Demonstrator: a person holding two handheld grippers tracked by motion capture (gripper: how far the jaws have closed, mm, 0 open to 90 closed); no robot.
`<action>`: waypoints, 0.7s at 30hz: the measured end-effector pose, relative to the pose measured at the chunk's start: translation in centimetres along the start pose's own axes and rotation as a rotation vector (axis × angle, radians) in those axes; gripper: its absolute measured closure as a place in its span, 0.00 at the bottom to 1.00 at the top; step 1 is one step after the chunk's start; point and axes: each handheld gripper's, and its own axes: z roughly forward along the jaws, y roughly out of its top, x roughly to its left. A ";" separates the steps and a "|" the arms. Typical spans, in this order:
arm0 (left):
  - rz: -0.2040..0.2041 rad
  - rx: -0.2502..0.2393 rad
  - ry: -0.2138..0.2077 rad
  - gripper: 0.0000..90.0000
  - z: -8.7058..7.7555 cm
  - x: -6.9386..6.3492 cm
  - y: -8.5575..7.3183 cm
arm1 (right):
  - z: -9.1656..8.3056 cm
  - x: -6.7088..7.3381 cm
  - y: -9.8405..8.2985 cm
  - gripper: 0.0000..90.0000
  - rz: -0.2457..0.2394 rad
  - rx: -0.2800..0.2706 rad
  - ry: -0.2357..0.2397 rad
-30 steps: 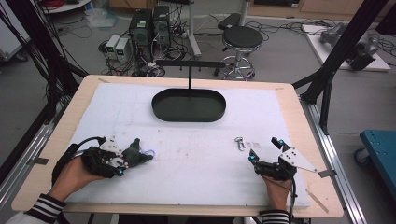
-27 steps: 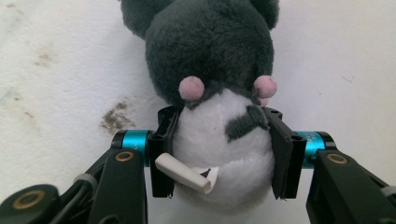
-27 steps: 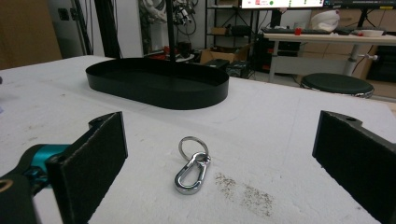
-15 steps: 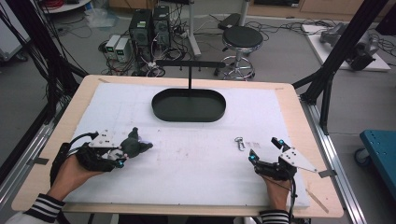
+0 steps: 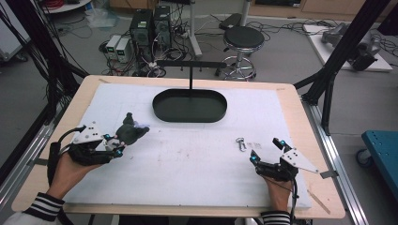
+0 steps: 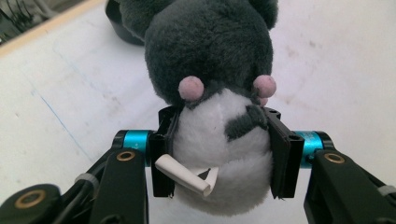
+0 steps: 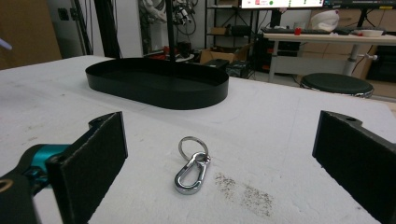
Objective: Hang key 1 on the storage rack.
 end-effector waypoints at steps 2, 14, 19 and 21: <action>-0.007 -0.039 0.000 0.59 -0.3 0.2 0.3 | 0.0 0.0 0.0 0.03 0.001 -0.001 0.000; -0.045 -0.158 -0.001 0.59 -1.0 0.9 2.1 | 0.0 0.0 0.0 0.03 0.003 0.000 0.002; -0.043 -0.185 0.013 0.59 -1.1 1.4 3.5 | 0.0 0.0 0.0 0.03 0.001 -0.001 0.002; -0.046 -0.199 0.011 0.59 -1.0 1.6 4.2 | 0.0 0.0 0.0 0.03 0.000 -0.001 0.001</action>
